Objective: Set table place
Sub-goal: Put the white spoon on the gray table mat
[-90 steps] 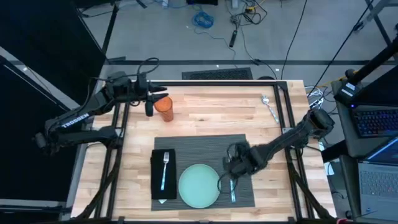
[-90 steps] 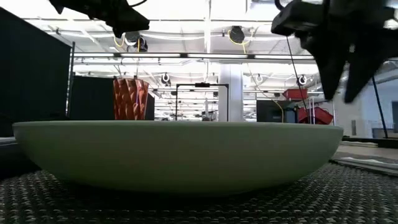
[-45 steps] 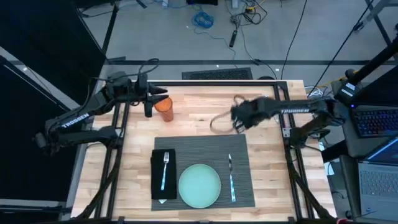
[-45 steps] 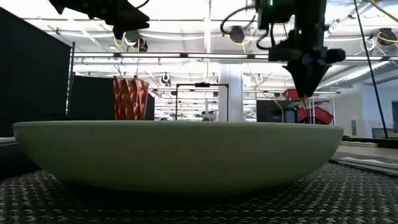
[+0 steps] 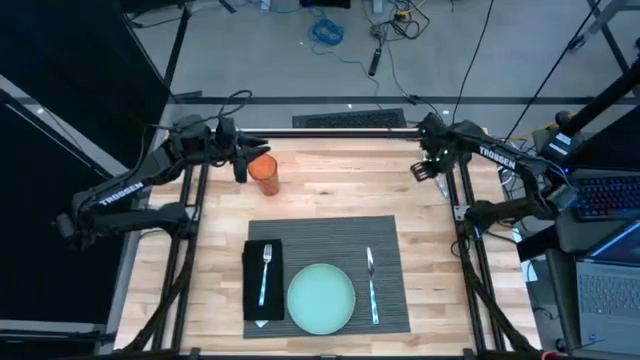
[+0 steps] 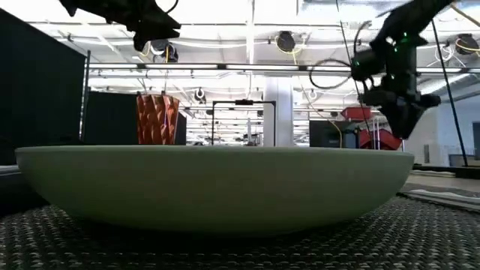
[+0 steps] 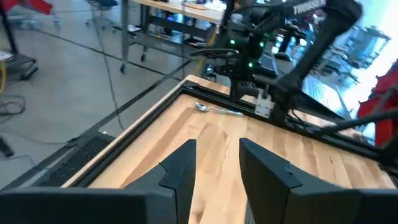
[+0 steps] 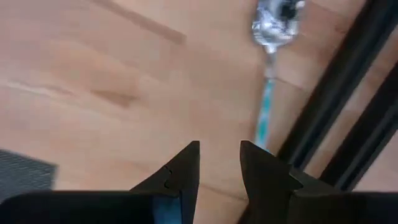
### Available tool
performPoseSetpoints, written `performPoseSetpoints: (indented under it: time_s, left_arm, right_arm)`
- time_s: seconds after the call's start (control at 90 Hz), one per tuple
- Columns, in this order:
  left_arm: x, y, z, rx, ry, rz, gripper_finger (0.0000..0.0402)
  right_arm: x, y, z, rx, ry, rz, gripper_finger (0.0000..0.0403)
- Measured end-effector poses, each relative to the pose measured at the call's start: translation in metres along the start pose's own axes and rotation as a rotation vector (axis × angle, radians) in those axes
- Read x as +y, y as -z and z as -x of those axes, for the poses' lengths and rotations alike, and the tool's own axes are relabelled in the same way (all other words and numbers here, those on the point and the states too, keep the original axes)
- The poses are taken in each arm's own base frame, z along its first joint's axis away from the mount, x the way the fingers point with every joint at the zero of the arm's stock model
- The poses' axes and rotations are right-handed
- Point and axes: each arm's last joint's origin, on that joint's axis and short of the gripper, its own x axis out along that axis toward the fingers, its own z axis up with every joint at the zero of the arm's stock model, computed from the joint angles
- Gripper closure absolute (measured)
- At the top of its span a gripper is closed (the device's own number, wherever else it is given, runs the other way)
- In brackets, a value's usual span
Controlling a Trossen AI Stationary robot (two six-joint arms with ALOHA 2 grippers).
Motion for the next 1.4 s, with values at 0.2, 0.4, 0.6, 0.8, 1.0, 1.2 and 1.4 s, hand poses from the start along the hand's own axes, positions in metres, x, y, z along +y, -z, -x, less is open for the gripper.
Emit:
performPoseSetpoints:
  time_s: [0.2,0.4,0.6,0.8,1.0,1.2,1.4]
  left_arm:
    - [0.001,-0.002,0.0,-0.028,-0.042,0.018,0.0297]
    - [0.001,-0.004,0.0,-0.048,-0.049,0.03,0.0297]
    - [0.001,-0.004,0.0,-0.045,-0.049,0.049,0.0297]
    - [0.001,-0.004,0.0,-0.044,-0.049,0.03,0.0297]
    - [0.001,-0.004,0.0,-0.041,-0.05,0.019,0.0297]
    - [0.001,-0.003,0.0,-0.037,-0.051,0.006,0.0297]
    - [0.001,-0.003,0.0,-0.037,-0.051,-0.001,0.0297]
  right_arm:
    - [-0.001,-0.01,-0.009,0.007,-0.039,0.073,0.0303]
    - [0.003,-0.022,-0.016,-0.044,-0.156,0.109,0.0303]
    - [0.0,-0.007,-0.015,0.11,-0.019,0.013,0.0303]
    - [0.008,-0.002,-0.014,0.117,0.1,-0.054,0.0303]
    - [0.016,0.006,-0.013,0.129,0.243,-0.11,0.0303]
    - [0.02,0.017,-0.032,0.128,0.253,-0.159,0.0303]
    - [0.019,0.023,-0.051,0.108,0.213,-0.16,0.0303]
